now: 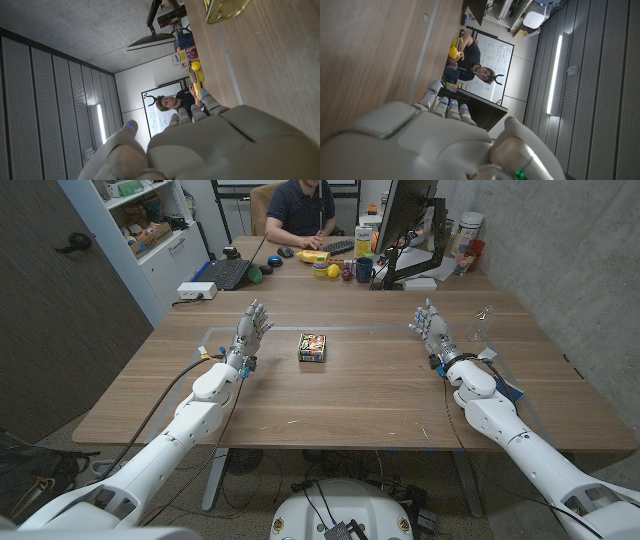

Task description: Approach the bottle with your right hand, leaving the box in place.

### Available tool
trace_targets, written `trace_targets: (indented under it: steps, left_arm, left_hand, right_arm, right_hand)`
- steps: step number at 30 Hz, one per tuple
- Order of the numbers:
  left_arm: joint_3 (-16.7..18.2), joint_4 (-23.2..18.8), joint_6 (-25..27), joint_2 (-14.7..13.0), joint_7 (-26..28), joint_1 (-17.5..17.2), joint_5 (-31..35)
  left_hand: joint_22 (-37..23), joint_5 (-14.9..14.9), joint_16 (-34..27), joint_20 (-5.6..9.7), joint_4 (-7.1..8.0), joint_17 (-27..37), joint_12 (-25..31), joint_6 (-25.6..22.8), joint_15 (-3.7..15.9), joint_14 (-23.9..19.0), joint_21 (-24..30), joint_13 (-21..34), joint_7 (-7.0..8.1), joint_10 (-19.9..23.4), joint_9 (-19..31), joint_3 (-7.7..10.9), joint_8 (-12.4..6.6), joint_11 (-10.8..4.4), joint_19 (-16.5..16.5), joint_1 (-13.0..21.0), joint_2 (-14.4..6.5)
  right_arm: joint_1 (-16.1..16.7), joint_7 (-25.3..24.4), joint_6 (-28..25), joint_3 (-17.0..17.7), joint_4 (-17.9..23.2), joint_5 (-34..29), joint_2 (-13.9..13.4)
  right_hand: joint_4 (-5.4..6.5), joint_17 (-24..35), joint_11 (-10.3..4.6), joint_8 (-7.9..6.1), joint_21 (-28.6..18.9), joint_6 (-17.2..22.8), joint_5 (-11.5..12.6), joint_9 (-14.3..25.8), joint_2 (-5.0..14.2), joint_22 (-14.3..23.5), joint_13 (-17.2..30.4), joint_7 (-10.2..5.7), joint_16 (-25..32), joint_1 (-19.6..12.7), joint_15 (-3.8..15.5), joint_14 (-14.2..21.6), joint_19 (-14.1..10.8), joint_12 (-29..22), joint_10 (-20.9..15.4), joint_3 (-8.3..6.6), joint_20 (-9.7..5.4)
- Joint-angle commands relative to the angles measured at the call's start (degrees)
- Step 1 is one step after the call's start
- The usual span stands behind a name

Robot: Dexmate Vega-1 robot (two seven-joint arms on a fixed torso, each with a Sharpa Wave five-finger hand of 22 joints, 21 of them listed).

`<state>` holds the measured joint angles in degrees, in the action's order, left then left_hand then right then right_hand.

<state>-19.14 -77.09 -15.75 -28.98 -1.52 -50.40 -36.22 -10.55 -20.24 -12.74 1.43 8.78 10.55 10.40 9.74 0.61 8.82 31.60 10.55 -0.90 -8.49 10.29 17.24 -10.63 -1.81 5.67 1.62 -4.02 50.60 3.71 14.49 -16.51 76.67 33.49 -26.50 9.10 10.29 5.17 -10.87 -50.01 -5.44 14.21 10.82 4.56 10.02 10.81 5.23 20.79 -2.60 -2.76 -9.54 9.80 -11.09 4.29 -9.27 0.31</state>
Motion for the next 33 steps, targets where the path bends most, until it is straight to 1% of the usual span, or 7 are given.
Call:
trace_targets:
  steps: [1, 8, 13, 20, 24, 27, 33]
  left_arm:
    - [4.72, -1.99, 1.98, 3.02, -2.06, -2.43, 3.72]
    - [6.57, -1.65, 2.83, 4.89, -3.42, -2.53, 5.43]
    - [7.53, -1.47, 3.18, 5.9, -3.93, -2.58, 6.39]
    - [8.42, -1.22, 3.57, 6.9, -4.56, -2.57, 7.37]
    - [8.8, -1.14, 3.69, 7.31, -4.78, -2.54, 7.84]
    - [9.1, -1.27, 3.86, 7.54, -4.67, -2.59, 8.17]
    - [9.55, -1.42, 4.14, 7.85, -4.85, -2.76, 8.52]
  left_hand:
    - [-0.11, -0.34, -0.38, 0.04, 0.02, 0.06, 0.36, 3.11, 0.06, 0.56, 0.33, 0.23, 0.05, -0.4, 0.22, 0.35, -0.22, -0.03, 0.4, 0.07, -1.18]
    - [-0.11, -0.36, -0.39, 0.04, 0.02, 0.06, 0.36, 3.07, 0.06, 0.51, 0.23, 0.23, 0.05, -0.4, 0.22, 0.27, -0.24, -0.07, 0.34, 0.08, -1.2]
    - [-0.11, -0.38, -0.38, 0.04, 0.02, 0.06, 0.37, 3.07, 0.06, 0.5, 0.15, 0.23, 0.09, -0.4, 0.22, 0.2, -0.24, -0.04, 0.29, 0.09, -1.22]
    - [-0.12, -0.39, -0.36, 0.04, 0.02, 0.06, 0.37, 3.09, 0.03, 0.55, 0.05, 0.23, 0.07, -0.39, 0.22, 0.13, -0.23, -0.04, 0.26, 0.09, -1.24]
    - [-0.12, -0.41, -0.36, 0.04, 0.02, 0.06, 0.37, 3.1, 0.08, 0.54, -0.01, 0.23, 0.06, -0.4, 0.22, 0.08, -0.23, -0.05, 0.24, 0.1, -1.25]
    - [-0.12, -0.42, -0.36, 0.03, 0.02, 0.06, 0.37, 3.08, 0.07, 0.52, -0.06, 0.23, 0.05, -0.39, 0.22, 0.05, -0.23, -0.03, 0.22, 0.1, -1.26]
    - [-0.12, -0.43, -0.34, 0.02, 0.02, 0.06, 0.36, 3.1, 0.1, 0.55, -0.15, 0.23, 0.06, -0.42, 0.22, -0.02, -0.22, -0.1, 0.2, 0.1, -1.27]
  right_arm:
    - [2.95, 7.56, -4.93, 12.4, 2.23, -11.07, 10.06]
    - [2.15, 12.21, -4.99, 17.1, 1.17, -16.25, 14.4]
    - [0.88, 15.63, -2.77, 19.24, -0.85, -18.46, 16.3]
    - [-2.25, 19.7, 4.88, 21.12, -5.79, -20.47, 17.92]
    - [-3.48, 18.82, 10.12, 21.99, -7.79, -22.07, 18.86]
    - [-4.53, 17.39, 14.77, 22.38, -9.6, -23.51, 19.2]
    - [-6.29, 13.53, 21.84, 22.78, -11.93, -25.28, 19.65]
  right_hand:
    - [0.35, 0.3, 0.36, -0.28, -0.62, 0.06, 0.3, 0.1, 3.9, 0.28, 0.28, 0.24, 0.44, 0.12, -0.21, -3.73, 4.57, -0.29, -0.41, -0.11, 0.07]
    - [0.21, 0.22, 0.36, -0.44, -0.53, 0.64, 0.31, 0.09, 3.74, 0.23, 0.28, -1.41, 0.56, -0.03, -0.65, -2.9, 3.94, -0.36, -0.74, -0.17, 0.12]
    - [-0.04, 0.05, -1.6, -0.62, -0.56, 1.55, 0.35, 0.09, 3.49, 0.11, 0.25, -2.67, 0.8, -0.38, -0.14, -1.18, 2.13, -0.63, -1.95, -0.31, 0.63]
    - [-0.37, -0.17, -3.98, -1.23, -0.27, 4.22, 0.45, 0.08, 3.42, -0.03, 0.21, -4.83, 0.95, -1.05, 0.36, 1.29, -0.11, -1.25, -4.9, -0.71, 0.68]
    - [-0.6, -0.29, -5.08, -1.68, -0.23, 6.73, 0.6, 0.05, 3.43, -0.06, 0.16, -6.96, 1.12, -1.66, 0.08, 3.62, -2.44, -1.29, -6.53, -1.12, 0.96]
    - [-1.55, -0.37, -5.73, -2.38, 0.55, 10.96, 0.92, 0.01, 2.32, -0.17, 0.14, -8.88, 1.33, -3.05, -1.11, 7.15, -4.08, -1.92, -10.45, -1.36, 2.57]
    - [-2.53, -0.27, -5.5, -3.14, 1.42, 16.04, 1.07, 0.06, 0.94, -0.13, 0.3, -8.8, 1.79, -4.34, -2.14, 11.63, -6.39, -2.69, -15.32, -1.18, 4.46]
